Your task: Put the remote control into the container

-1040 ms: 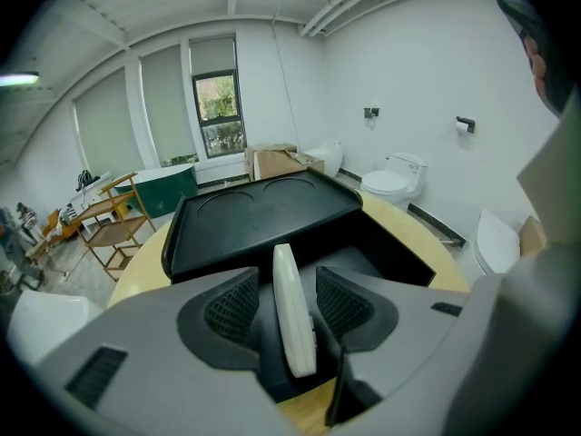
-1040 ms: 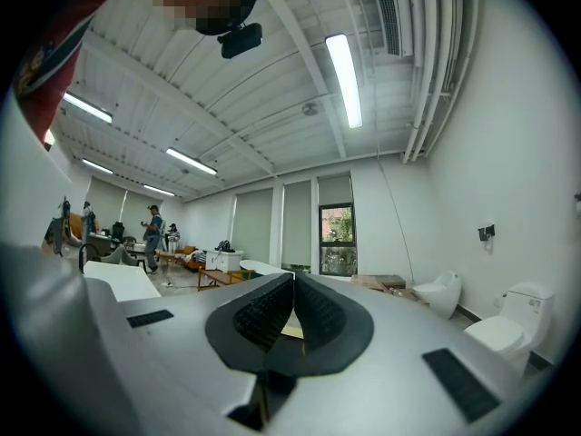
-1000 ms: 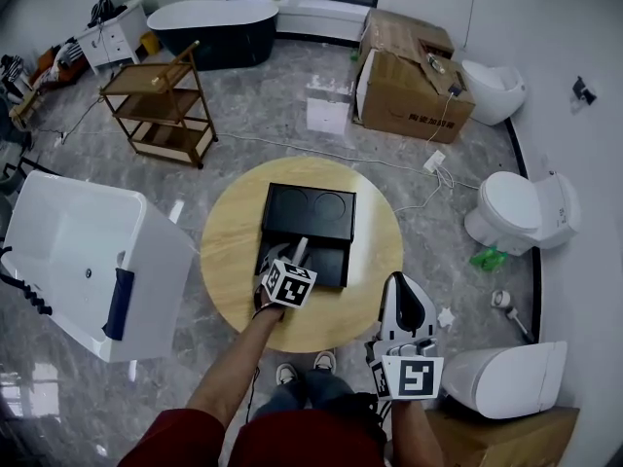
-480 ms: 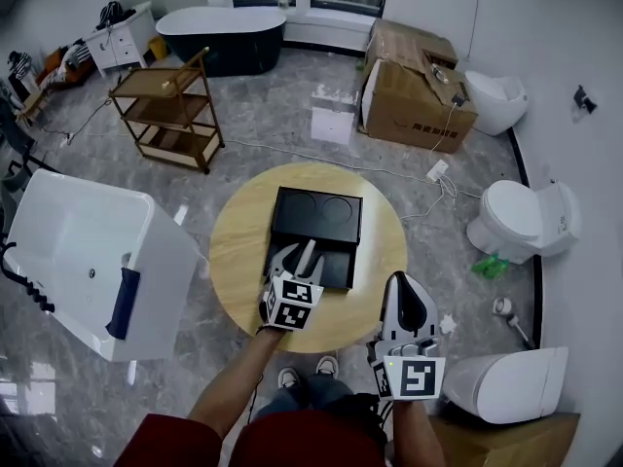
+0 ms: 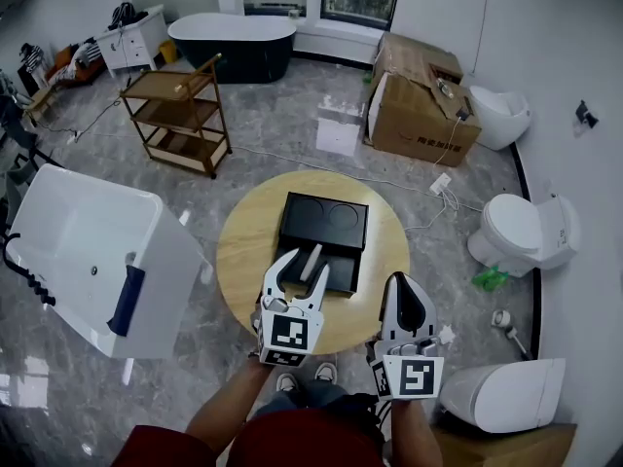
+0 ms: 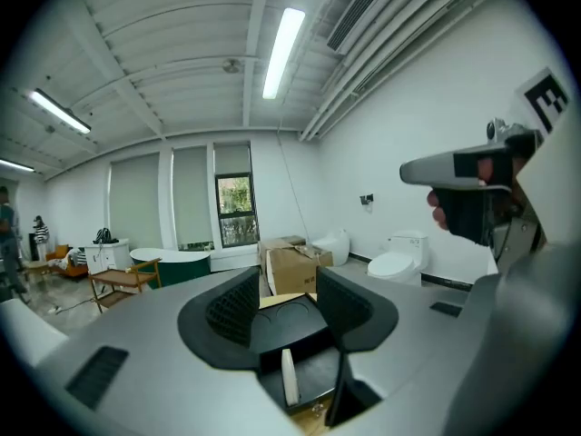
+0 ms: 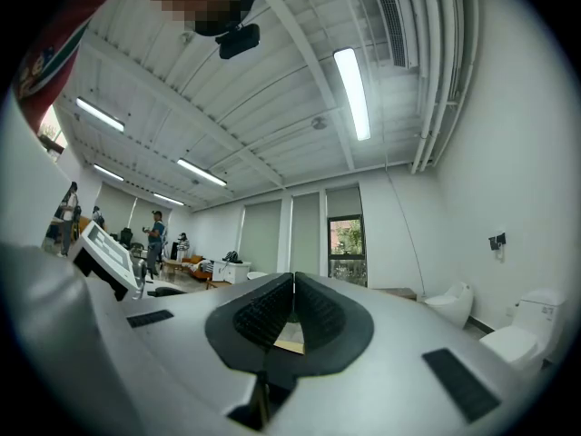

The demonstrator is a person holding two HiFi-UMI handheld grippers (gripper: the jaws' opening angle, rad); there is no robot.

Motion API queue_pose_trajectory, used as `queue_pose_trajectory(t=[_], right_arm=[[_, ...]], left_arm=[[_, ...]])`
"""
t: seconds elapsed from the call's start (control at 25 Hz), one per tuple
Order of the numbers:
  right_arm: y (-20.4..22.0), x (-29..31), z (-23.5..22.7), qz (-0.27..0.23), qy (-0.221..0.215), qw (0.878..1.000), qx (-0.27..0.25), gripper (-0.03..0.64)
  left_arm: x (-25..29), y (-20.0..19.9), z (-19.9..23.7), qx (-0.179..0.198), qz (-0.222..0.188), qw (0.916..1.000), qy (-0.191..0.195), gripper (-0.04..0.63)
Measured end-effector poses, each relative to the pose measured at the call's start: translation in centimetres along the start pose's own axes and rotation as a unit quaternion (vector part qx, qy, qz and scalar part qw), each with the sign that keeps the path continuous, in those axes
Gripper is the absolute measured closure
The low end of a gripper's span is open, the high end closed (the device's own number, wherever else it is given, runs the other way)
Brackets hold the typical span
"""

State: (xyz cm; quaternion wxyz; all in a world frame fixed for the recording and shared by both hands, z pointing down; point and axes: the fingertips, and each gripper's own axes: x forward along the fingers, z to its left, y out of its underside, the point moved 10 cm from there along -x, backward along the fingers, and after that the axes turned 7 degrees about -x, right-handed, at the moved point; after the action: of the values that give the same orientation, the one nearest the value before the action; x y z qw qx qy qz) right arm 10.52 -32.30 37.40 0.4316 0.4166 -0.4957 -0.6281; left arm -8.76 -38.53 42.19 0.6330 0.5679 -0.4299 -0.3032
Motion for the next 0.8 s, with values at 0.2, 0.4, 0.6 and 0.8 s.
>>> queue_pose_trajectory(t=[0.2, 0.4, 0.6, 0.8], right_arm=[[-0.9, 0.1, 0.7, -0.011, -0.006, 1.000, 0.000, 0.592], [-1.3, -0.2, 1.1, -0.018, -0.007, 1.000, 0.001, 0.594], [-1.6, -0.5, 1.4, -0.023, -0.013, 1.000, 0.004, 0.594], [-2.2, -0.5, 2.1, -0.030, -0.027, 0.999, 0.005, 0.594]], left_arm=[[-2.7, -2.9, 0.4, -0.008, -0.065, 0.9978, -0.007, 0.407], [-5.6, -4.9, 1.0, -0.017, -0.128, 0.9914, -0.021, 0.408], [-8.1, -6.4, 1.0, -0.040, -0.161, 0.9857, -0.025, 0.408], [-9.6, -7.0, 0.6, -0.050, -0.180, 0.9819, -0.028, 0.410]])
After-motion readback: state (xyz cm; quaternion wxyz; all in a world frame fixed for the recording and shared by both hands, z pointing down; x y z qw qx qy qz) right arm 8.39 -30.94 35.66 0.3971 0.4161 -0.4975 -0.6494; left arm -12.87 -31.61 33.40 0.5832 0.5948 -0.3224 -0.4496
